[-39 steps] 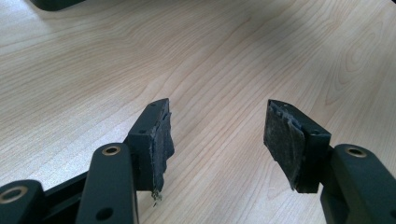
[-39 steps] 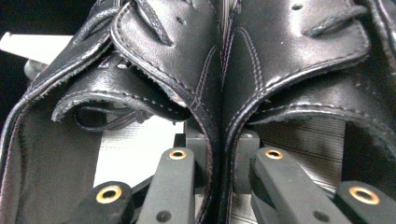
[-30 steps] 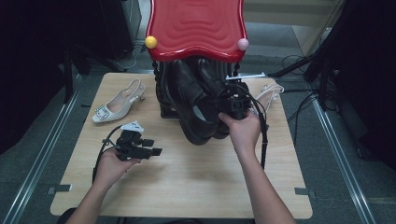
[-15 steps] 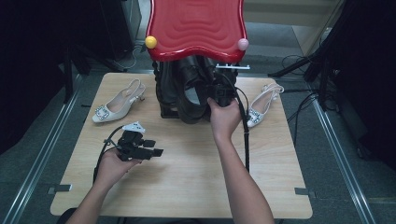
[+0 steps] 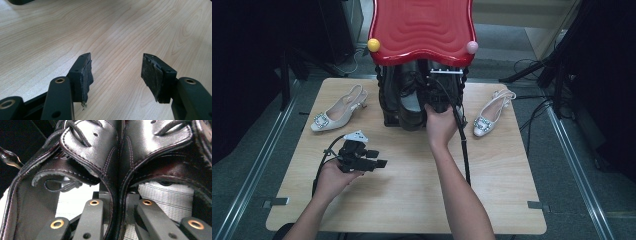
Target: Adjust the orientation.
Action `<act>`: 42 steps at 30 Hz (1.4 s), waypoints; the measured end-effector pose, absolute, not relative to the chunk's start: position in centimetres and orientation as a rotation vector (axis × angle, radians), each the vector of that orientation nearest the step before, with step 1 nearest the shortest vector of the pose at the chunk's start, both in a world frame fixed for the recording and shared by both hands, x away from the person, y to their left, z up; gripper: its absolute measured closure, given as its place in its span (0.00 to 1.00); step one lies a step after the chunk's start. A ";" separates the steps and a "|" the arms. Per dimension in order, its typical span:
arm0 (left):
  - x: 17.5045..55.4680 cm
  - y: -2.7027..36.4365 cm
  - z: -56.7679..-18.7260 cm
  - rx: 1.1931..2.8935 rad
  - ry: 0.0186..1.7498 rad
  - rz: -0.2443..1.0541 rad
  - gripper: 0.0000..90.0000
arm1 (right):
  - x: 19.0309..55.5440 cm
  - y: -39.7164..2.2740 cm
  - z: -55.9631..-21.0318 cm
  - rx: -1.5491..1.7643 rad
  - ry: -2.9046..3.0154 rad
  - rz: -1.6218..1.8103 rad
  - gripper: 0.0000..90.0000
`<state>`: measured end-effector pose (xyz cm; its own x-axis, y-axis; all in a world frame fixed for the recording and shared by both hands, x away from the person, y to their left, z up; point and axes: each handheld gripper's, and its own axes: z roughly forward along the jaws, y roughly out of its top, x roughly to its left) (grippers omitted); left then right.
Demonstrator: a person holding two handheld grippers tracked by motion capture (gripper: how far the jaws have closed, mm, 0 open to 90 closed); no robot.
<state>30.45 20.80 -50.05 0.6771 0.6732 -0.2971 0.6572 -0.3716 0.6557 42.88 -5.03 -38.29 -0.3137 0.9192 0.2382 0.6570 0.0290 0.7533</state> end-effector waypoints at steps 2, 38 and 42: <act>30.4 20.8 -50.0 2.105 1.020 0.026 0.46 | 42.9 -4.9 -38.3 1.616 1.997 1.168 0.90; 30.3 20.6 -49.7 2.098 1.000 0.037 0.47 | 42.3 -6.3 -37.9 1.499 2.103 1.301 0.69; 30.2 20.7 -49.5 2.094 0.994 0.043 0.47 | 41.7 -6.8 -37.5 1.476 2.123 1.331 0.67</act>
